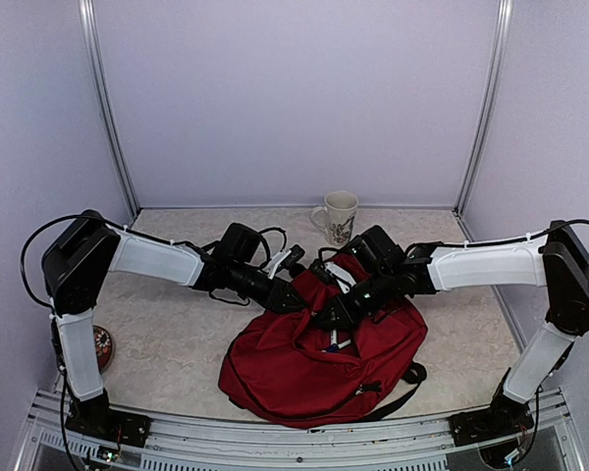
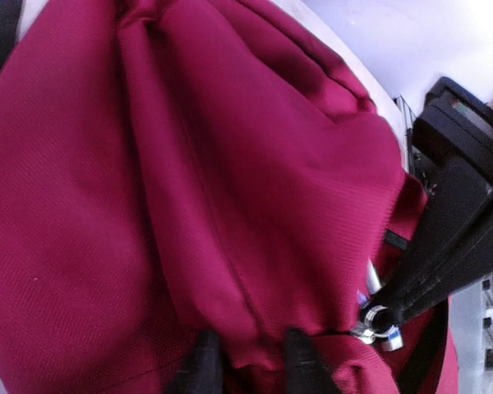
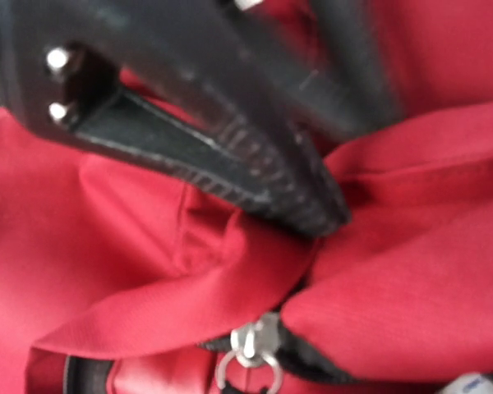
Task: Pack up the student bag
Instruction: Pick up the lower front pocket of the student bag, then zip the lower front pocket of the student bag.
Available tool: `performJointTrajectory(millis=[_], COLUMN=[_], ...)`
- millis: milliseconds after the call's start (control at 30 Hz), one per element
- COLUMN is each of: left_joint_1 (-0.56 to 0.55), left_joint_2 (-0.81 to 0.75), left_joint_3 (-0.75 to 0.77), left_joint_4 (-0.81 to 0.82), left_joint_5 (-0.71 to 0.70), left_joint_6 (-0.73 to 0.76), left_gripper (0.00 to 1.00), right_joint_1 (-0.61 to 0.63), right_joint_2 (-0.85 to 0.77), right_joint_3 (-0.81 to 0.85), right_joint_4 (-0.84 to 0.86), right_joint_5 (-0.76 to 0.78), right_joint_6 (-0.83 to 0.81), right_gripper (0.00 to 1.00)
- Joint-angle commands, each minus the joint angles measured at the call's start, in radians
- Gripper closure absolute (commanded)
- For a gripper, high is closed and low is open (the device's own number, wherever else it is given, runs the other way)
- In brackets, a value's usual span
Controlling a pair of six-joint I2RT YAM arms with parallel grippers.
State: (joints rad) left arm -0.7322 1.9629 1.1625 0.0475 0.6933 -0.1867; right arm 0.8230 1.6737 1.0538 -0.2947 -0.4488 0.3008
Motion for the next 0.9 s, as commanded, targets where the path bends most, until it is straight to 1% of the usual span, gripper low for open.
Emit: performJointTrajectory(millis=[0, 33, 100, 233, 367, 500, 667, 767, 867], left_joint_1=[-0.032, -0.029, -0.016, 0.015, 0.054, 0.101, 0.113, 0.124, 0.163], left_joint_2=[-0.002, -0.013, -0.042, -0.116, -0.170, -0.211, -0.257, -0.287, -0.308], left_joint_3=[-0.002, -0.011, -0.030, -0.083, -0.135, -0.184, -0.217, -0.231, -0.251], left_joint_4=[-0.022, -0.010, 0.016, 0.042, 0.048, 0.072, 0.094, 0.084, 0.081], left_joint_5=[0.070, 0.062, 0.032, -0.141, -0.282, -0.310, -0.322, -0.370, -0.380], left_joint_6=[0.003, -0.009, -0.032, -0.076, -0.100, -0.130, -0.145, -0.136, -0.136], left_gripper=[0.96, 1.00, 1.00, 1.00, 1.00, 1.00, 1.00, 1.00, 1.00], right_joint_1=[-0.023, -0.027, -0.033, -0.038, -0.038, -0.038, -0.038, -0.038, -0.038], right_joint_2=[-0.005, -0.011, -0.025, -0.041, -0.063, -0.104, -0.105, -0.109, -0.144], right_joint_3=[0.008, 0.004, -0.005, -0.017, -0.024, -0.037, -0.057, -0.056, -0.063], right_joint_4=[-0.032, -0.040, -0.055, -0.108, -0.161, -0.208, -0.239, -0.294, -0.365], right_joint_5=[0.005, 0.007, 0.007, -0.028, -0.041, -0.041, -0.066, -0.057, -0.042], right_joint_6=[0.008, 0.008, 0.010, 0.014, 0.018, 0.016, 0.007, -0.004, -0.005], right_gripper=[1.00, 1.00, 1.00, 1.00, 1.00, 1.00, 1.00, 1.00, 1.00])
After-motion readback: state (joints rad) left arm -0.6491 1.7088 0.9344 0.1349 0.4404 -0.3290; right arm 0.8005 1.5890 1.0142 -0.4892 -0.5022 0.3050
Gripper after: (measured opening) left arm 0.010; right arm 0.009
